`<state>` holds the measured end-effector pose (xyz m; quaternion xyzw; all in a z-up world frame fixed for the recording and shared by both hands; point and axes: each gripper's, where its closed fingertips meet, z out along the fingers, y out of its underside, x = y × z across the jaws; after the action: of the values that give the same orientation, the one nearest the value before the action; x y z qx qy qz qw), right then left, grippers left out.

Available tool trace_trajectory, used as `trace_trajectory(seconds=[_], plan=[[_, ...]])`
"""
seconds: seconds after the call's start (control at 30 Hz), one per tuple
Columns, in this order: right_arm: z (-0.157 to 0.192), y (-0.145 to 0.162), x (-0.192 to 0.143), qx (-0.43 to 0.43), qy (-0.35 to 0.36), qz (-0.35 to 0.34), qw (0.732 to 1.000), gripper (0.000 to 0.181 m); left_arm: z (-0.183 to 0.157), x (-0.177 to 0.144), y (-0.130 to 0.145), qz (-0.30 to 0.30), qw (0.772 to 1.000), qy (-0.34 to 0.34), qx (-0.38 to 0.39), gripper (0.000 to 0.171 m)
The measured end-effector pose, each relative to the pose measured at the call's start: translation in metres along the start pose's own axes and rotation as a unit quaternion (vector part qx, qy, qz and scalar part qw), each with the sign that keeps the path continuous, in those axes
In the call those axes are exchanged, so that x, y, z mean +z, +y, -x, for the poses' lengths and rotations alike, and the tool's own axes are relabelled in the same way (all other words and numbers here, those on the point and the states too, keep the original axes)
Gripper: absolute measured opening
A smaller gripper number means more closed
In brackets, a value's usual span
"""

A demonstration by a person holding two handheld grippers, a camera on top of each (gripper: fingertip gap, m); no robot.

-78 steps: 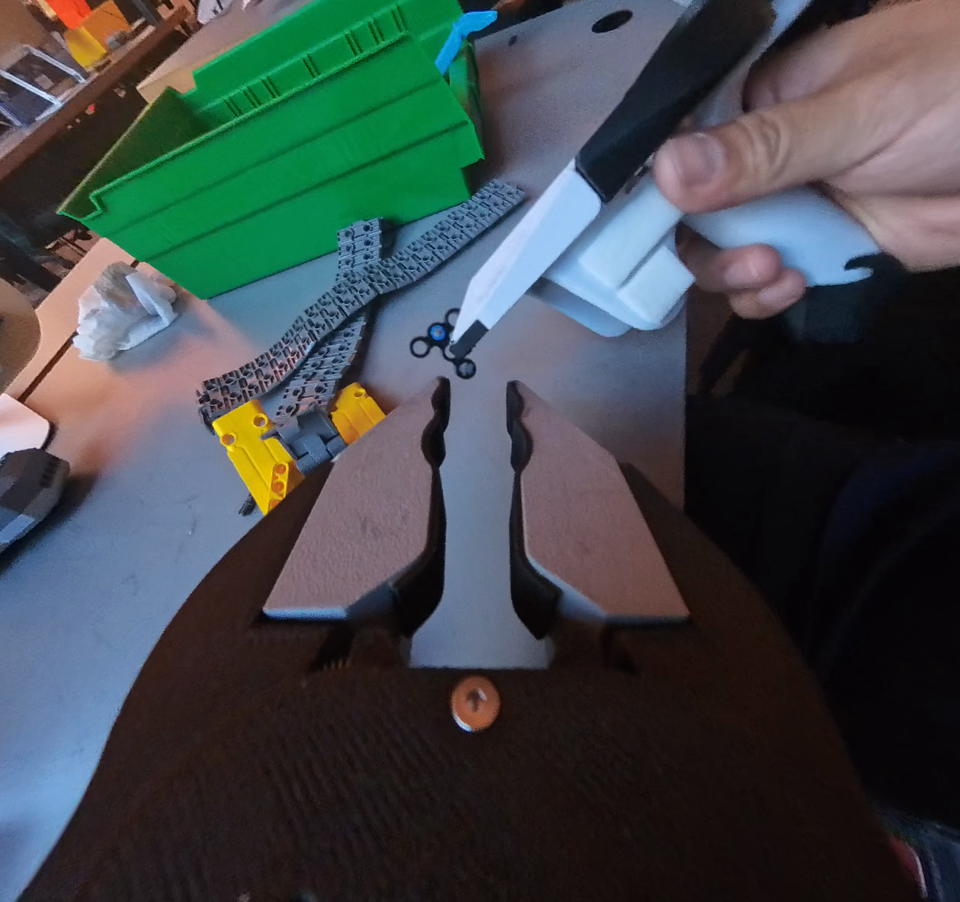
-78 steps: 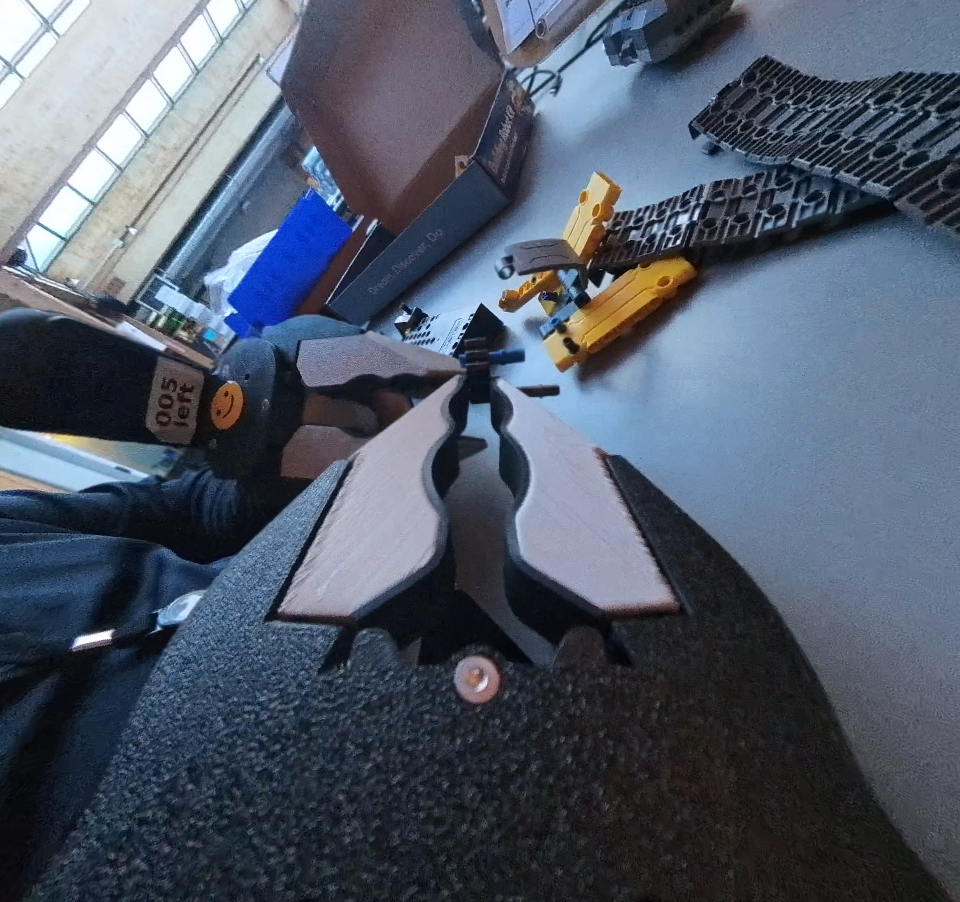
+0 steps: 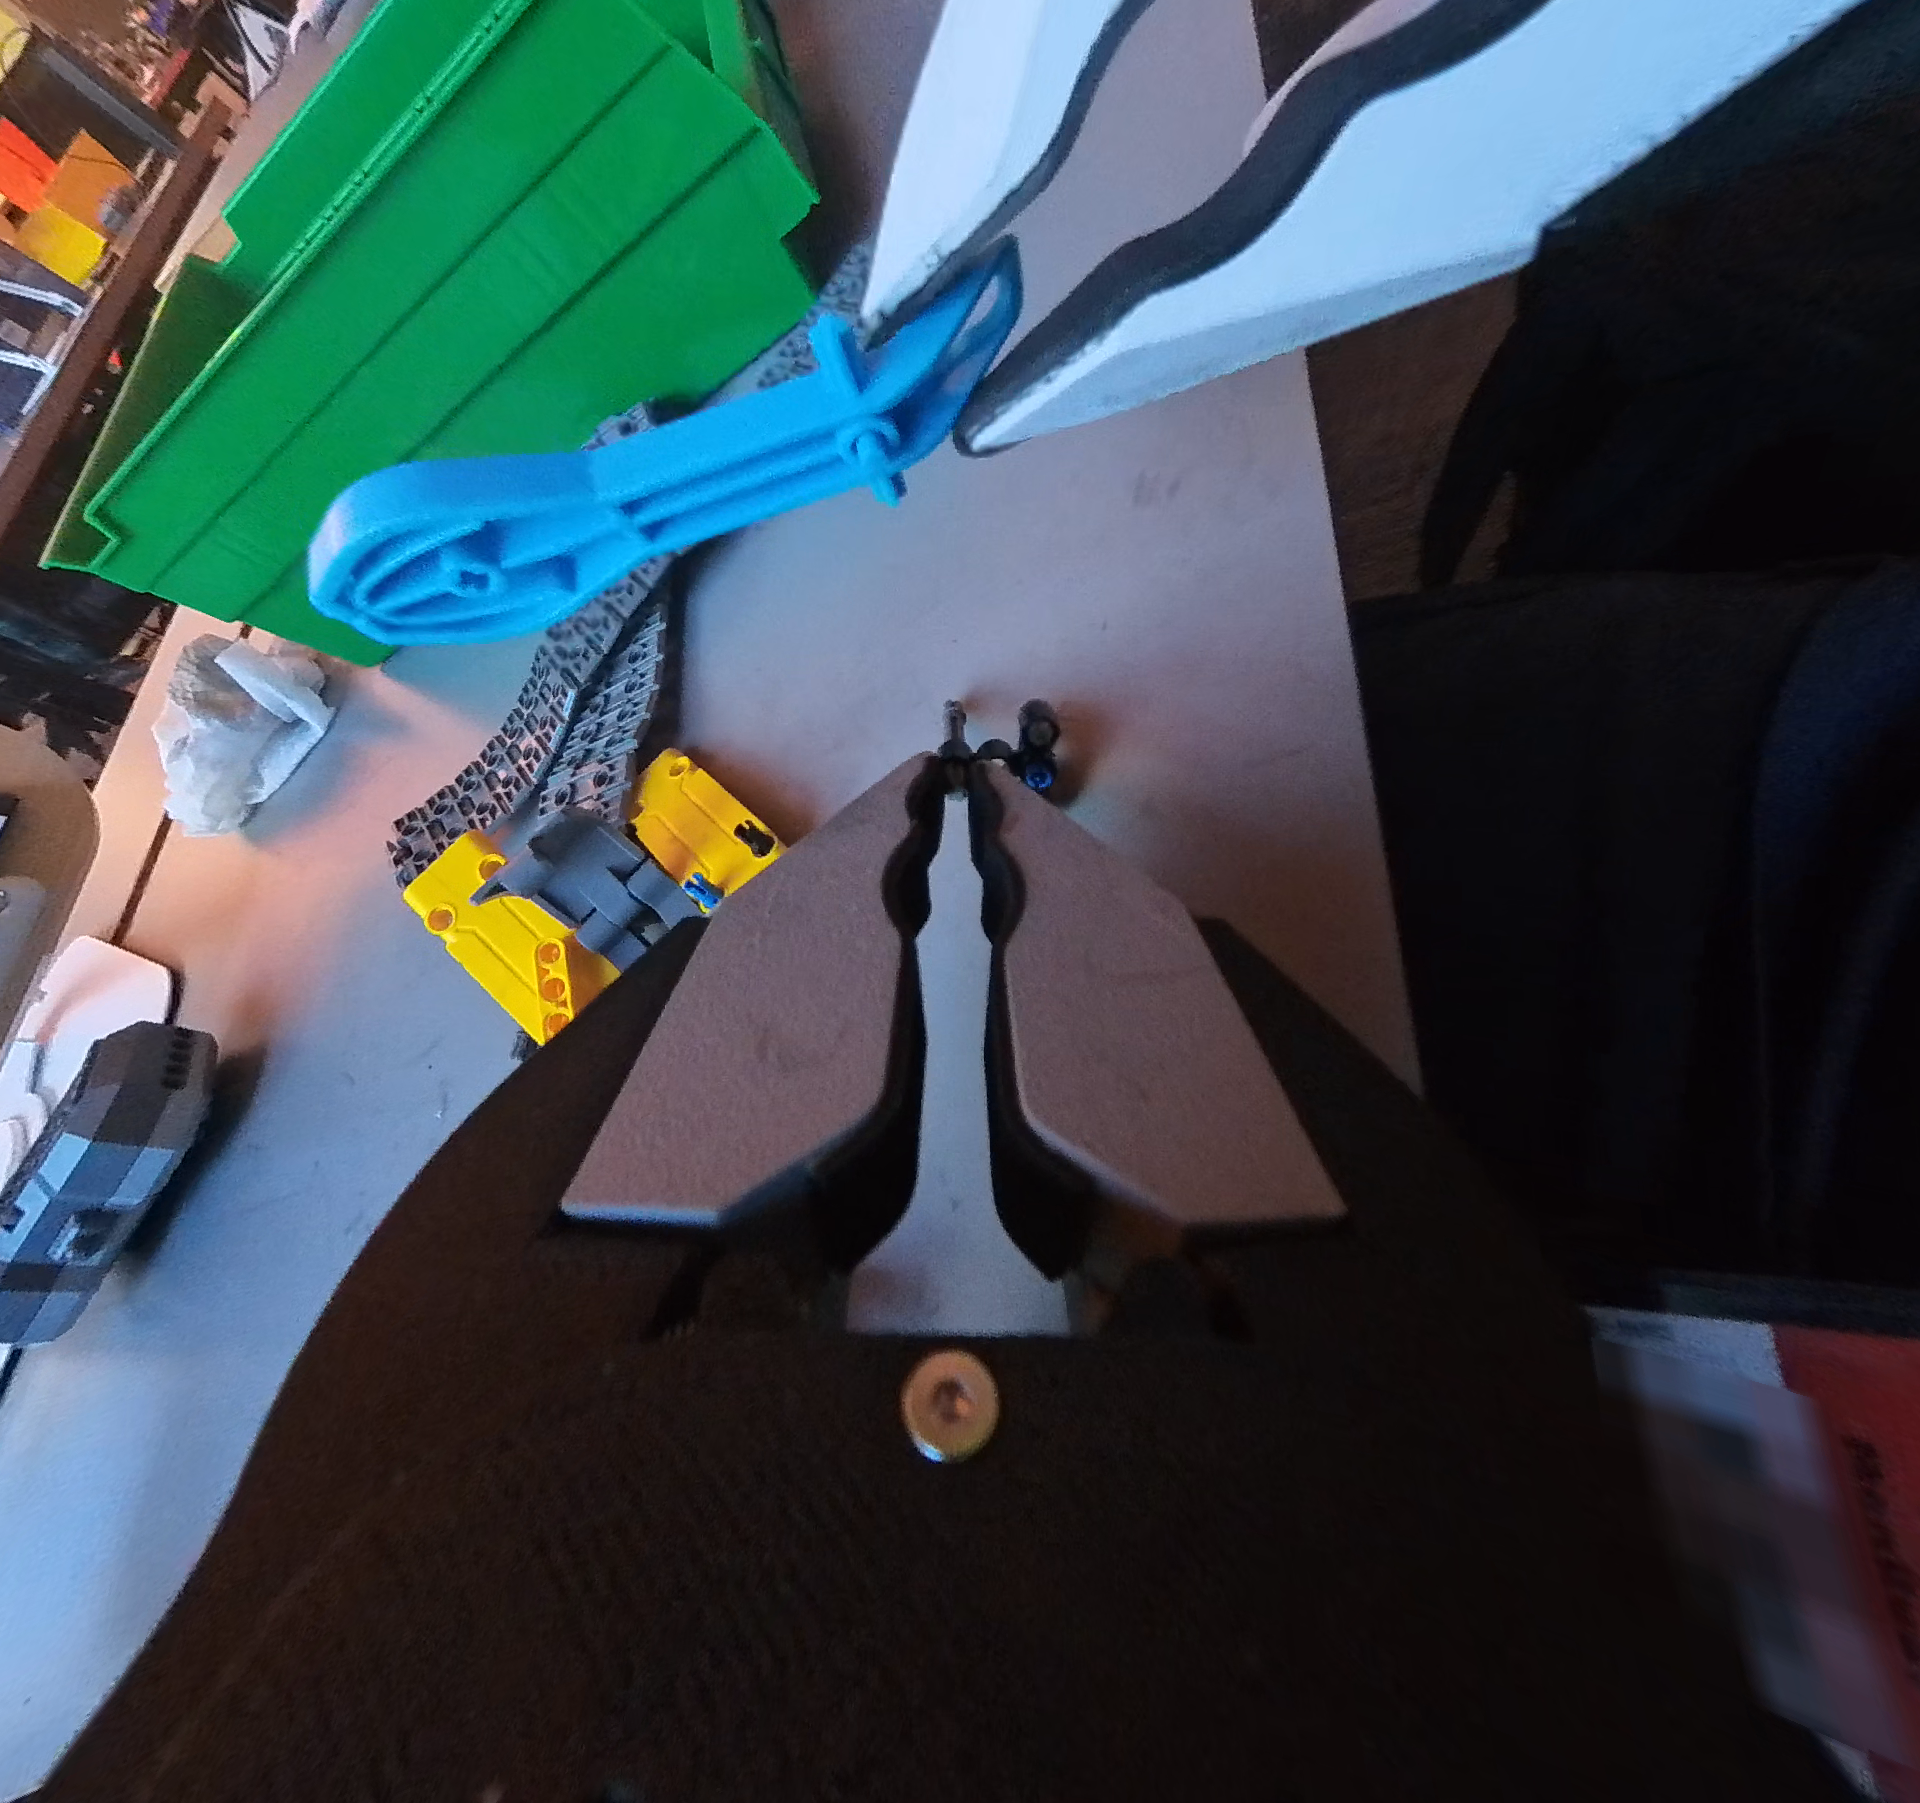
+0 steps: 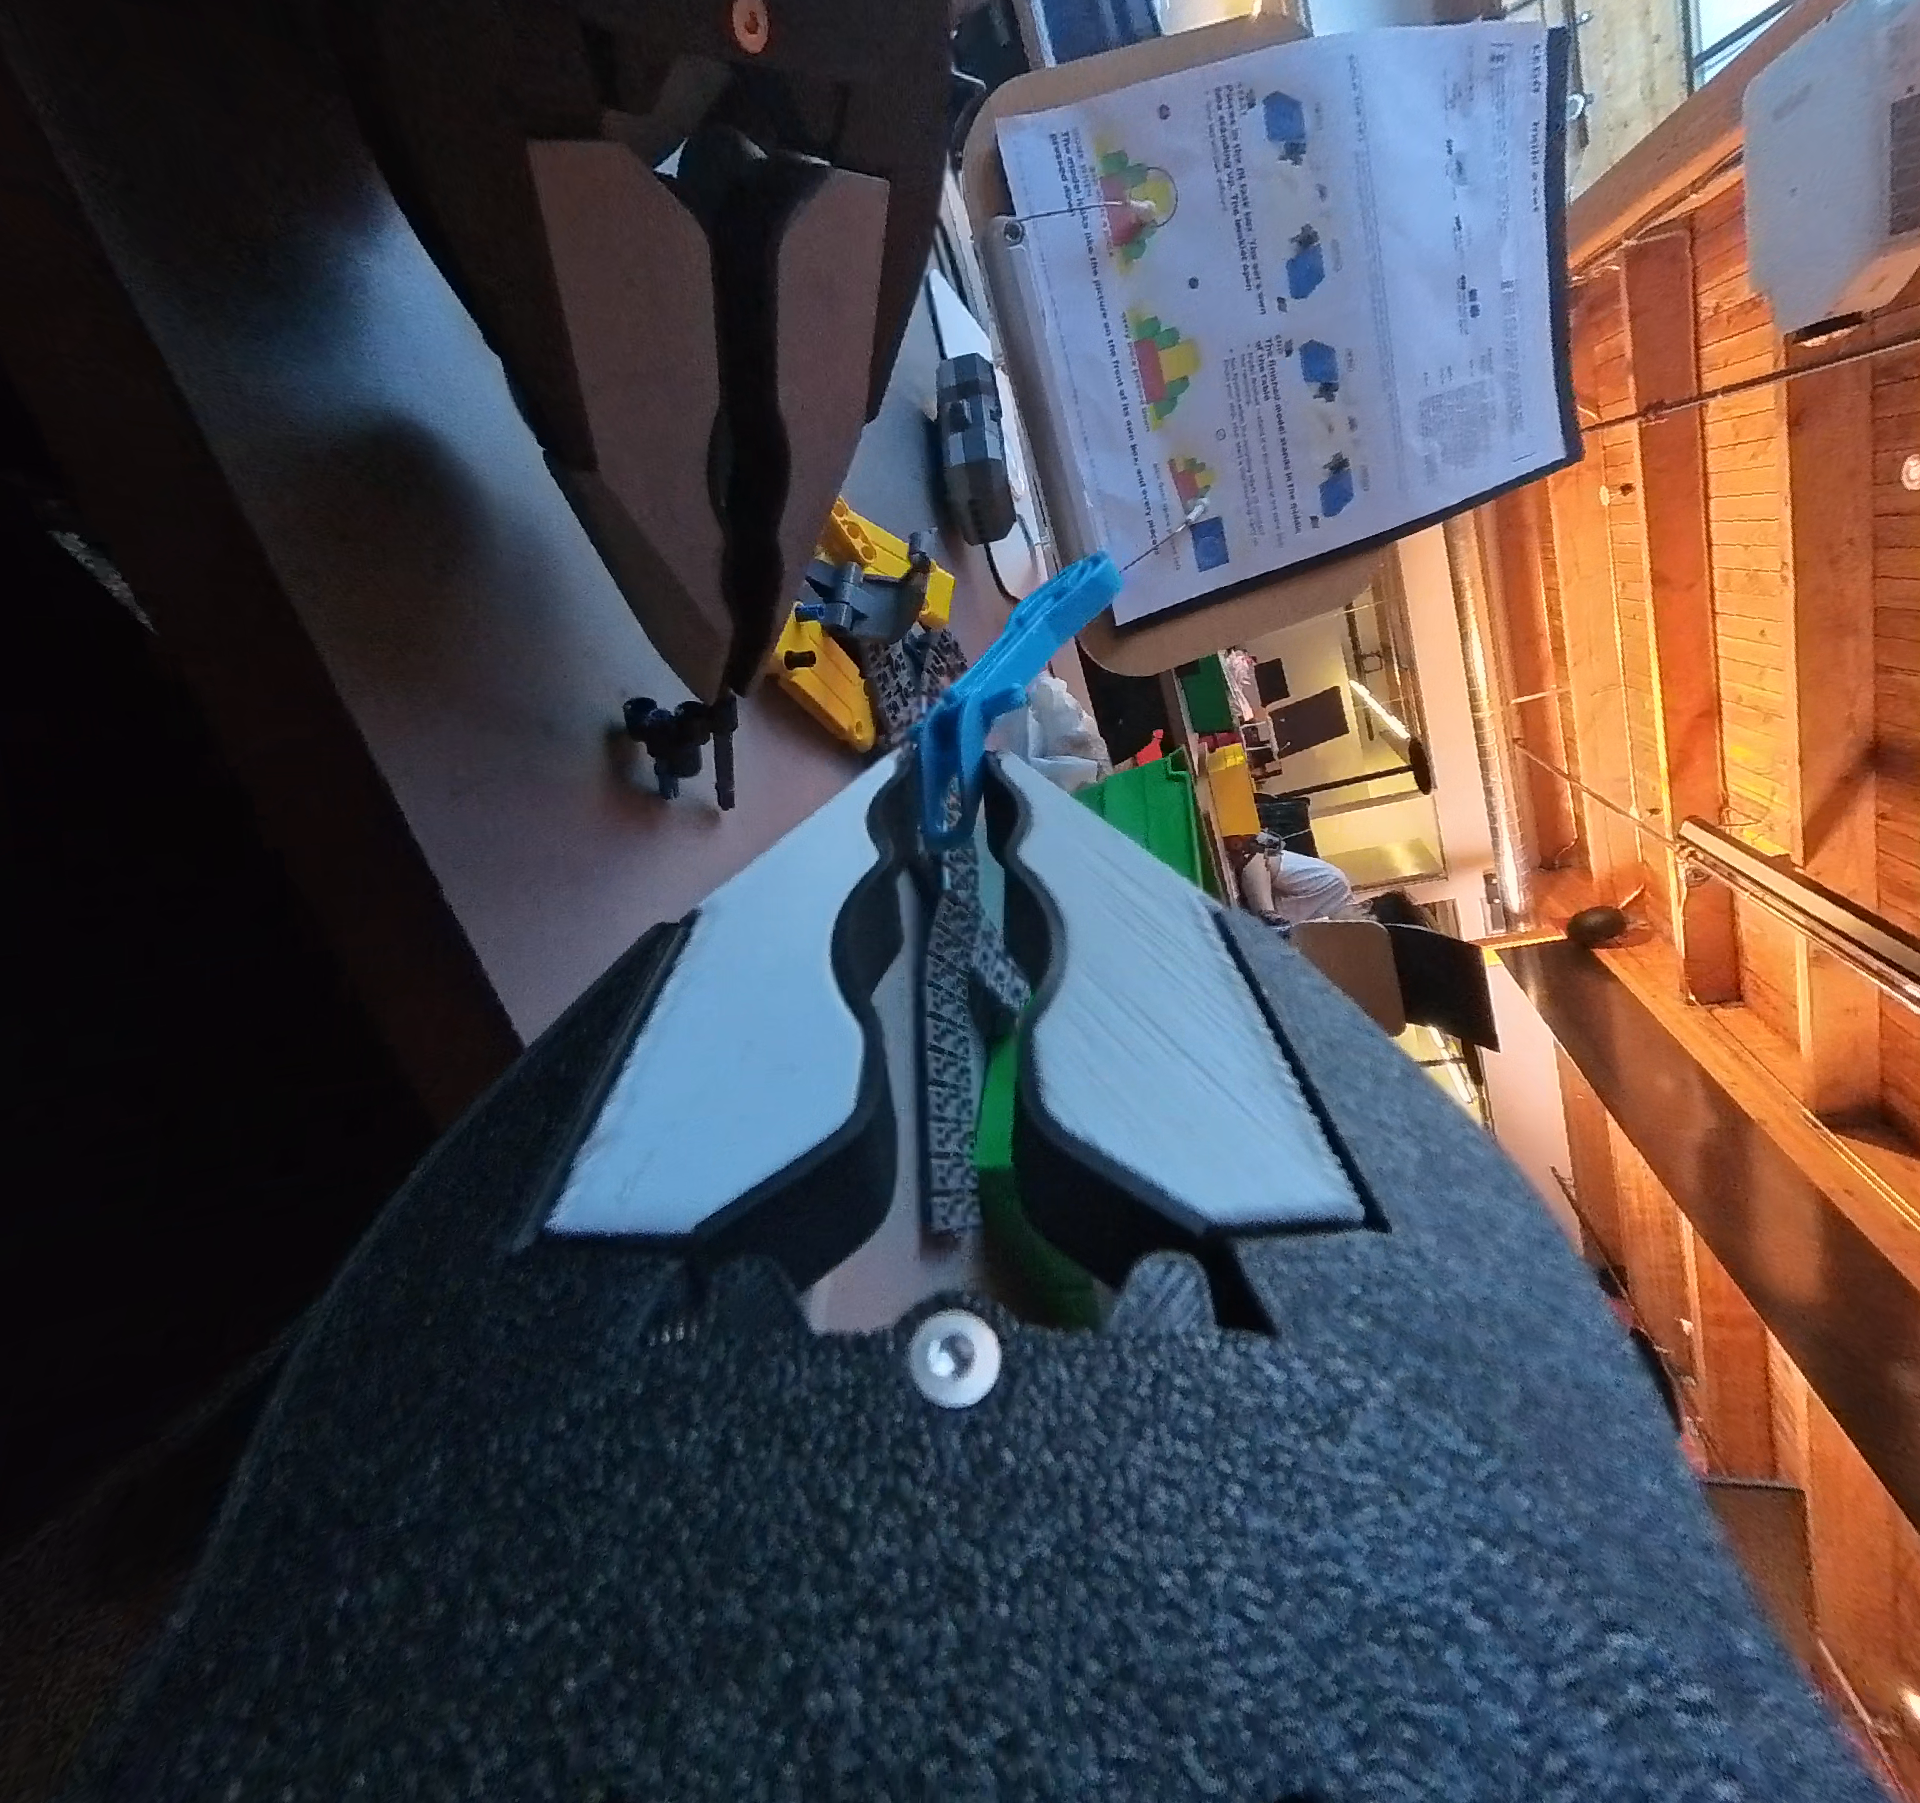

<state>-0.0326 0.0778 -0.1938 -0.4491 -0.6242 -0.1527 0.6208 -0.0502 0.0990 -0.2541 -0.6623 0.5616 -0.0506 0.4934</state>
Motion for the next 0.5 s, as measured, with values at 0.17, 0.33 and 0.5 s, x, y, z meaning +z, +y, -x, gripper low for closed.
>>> trace_trajectory(seconds=[0.17, 0.33, 0.5], plan=[[0.001, 0.002, 0.001, 0.132, -0.036, -0.022, 0.990, 0.008, -0.001, 0.001, 0.000, 0.002, 1.000, -0.002, 0.007, 0.002], [-0.001, 0.022, 0.008, 0.418, -0.129, -0.052, 0.898, 0.008, -0.001, 0.001, 0.000, 0.002, 1.000, -0.002, 0.009, 0.002], [0.007, 0.049, 0.011, 0.529, -0.173, -0.049, 0.829, 0.008, -0.002, 0.001, 0.000, 0.002, 1.000, -0.002, 0.010, 0.002]])
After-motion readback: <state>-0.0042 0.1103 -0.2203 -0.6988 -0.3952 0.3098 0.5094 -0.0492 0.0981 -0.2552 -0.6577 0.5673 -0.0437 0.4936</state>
